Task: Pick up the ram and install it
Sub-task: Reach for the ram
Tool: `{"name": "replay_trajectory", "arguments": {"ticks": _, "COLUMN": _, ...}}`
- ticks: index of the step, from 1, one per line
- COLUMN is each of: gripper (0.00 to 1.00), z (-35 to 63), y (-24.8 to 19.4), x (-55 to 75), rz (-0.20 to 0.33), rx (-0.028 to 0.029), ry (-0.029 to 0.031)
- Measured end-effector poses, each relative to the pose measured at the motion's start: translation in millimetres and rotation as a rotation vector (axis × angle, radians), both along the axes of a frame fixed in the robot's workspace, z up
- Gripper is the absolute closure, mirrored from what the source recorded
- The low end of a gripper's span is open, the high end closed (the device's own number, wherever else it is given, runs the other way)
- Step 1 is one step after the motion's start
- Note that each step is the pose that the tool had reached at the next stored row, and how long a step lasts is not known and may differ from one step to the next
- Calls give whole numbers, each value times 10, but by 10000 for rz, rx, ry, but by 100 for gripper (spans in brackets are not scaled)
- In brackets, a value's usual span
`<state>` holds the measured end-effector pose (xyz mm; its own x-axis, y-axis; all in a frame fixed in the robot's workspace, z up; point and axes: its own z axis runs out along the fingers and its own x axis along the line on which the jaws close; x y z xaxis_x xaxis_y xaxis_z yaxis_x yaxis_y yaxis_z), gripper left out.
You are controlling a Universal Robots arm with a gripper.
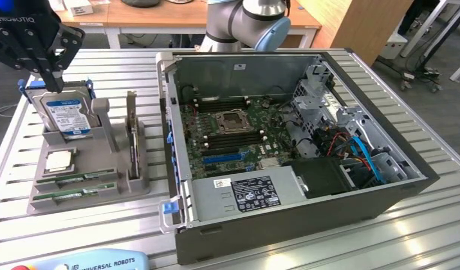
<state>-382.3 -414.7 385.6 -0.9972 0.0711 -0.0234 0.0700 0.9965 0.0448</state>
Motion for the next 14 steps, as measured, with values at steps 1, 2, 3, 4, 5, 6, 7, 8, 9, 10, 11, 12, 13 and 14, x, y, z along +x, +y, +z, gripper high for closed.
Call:
{"name": "replay_trajectory", "arguments": {"ticks": 1, "gripper": 90, "z": 0, "y": 0, "x": 0, "rz": 0, "rx": 0, "ry": 0}}
{"name": "replay_trajectory", "arguments": {"ticks": 2, "gripper": 90, "z": 0, "y": 0, "x": 0, "rz": 0, "rx": 0, "ry": 1}}
{"name": "replay_trajectory", "arguments": {"ticks": 3, "gripper": 90, "z": 0, "y": 0, "x": 0, "rz": 0, "rx": 0, "ry": 0}}
{"name": "replay_trajectory", "arguments": {"ticks": 4, "gripper": 90, "z": 0, "y": 0, "x": 0, "rz": 0, "rx": 0, "ry": 1}}
{"name": "replay_trajectory", "arguments": {"ticks": 5, "gripper": 90, "z": 0, "y": 0, "x": 0, "rz": 0, "rx": 0, "ry": 0}}
{"name": "replay_trajectory", "arguments": {"ticks": 6, "gripper": 90, "z": 0, "y": -1, "x": 0, "rz": 0, "rx": 1, "ry": 0}}
{"name": "replay_trajectory", "arguments": {"ticks": 7, "gripper": 90, "z": 0, "y": -7, "x": 0, "rz": 2, "rx": 1, "ry": 0}}
{"name": "replay_trajectory", "arguments": {"ticks": 8, "gripper": 90, "z": 0, "y": -16, "x": 0, "rz": 2, "rx": 0, "ry": 0}}
{"name": "replay_trajectory", "arguments": {"ticks": 9, "gripper": 90, "z": 0, "y": -21, "x": 0, "rz": 1, "rx": -1, "ry": 1}}
{"name": "replay_trajectory", "arguments": {"ticks": 10, "gripper": 90, "z": -2, "y": -27, "x": 0, "rz": 0, "rx": 0, "ry": 0}}
{"name": "replay_trajectory", "arguments": {"ticks": 11, "gripper": 90, "z": -2, "y": -36, "x": 0, "rz": 0, "rx": -1, "ry": 1}}
{"name": "replay_trajectory", "arguments": {"ticks": 12, "gripper": 90, "z": -2, "y": -46, "x": 0, "rz": 0, "rx": 0, "ry": 0}}
{"name": "replay_trajectory", "arguments": {"ticks": 13, "gripper": 90, "z": -3, "y": -59, "x": 0, "rz": 0, "rx": 0, "ry": 0}}
{"name": "replay_trajectory", "arguments": {"ticks": 14, "gripper": 90, "z": -3, "y": -75, "x": 1, "rz": -1, "rx": 0, "ry": 0}}
